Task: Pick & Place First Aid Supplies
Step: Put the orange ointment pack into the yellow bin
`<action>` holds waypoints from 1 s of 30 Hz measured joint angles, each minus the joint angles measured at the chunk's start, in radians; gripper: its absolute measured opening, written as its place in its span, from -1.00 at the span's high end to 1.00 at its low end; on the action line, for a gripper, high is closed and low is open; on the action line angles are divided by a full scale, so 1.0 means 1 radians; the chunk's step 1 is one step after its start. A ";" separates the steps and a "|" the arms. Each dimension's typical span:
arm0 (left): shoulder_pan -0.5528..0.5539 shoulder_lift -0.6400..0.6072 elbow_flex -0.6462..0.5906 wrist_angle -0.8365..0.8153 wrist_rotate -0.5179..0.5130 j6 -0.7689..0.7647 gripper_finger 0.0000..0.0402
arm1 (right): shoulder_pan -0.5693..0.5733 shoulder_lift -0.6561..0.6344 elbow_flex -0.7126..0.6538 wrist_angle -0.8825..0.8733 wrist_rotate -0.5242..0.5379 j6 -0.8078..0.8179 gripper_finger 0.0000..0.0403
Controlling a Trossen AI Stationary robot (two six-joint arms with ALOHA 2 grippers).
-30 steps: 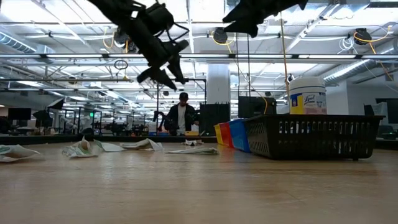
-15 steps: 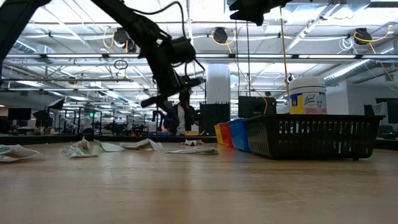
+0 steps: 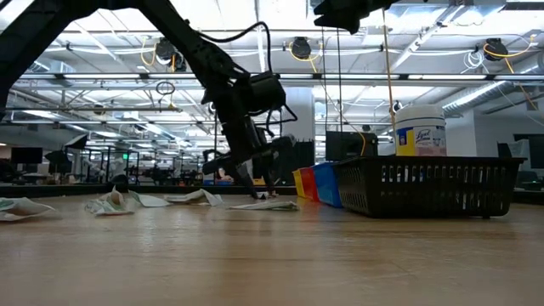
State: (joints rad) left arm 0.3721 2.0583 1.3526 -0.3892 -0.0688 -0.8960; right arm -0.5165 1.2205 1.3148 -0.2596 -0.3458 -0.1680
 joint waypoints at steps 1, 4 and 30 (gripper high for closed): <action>0.000 0.004 0.002 -0.001 0.001 -0.001 0.22 | 0.001 0.000 0.000 0.000 0.000 0.000 -0.04; -0.001 0.012 0.004 -0.021 -0.009 -0.001 0.23 | 0.002 0.000 0.000 -0.001 -0.001 0.001 -0.04; 0.011 -0.371 -0.185 0.118 0.255 0.700 1.00 | 0.001 -0.007 0.000 0.000 0.114 0.046 -0.04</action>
State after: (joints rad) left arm 0.3835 1.6872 1.1680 -0.2716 0.1860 -0.1963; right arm -0.5156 1.2133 1.3147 -0.2600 -0.2316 -0.1222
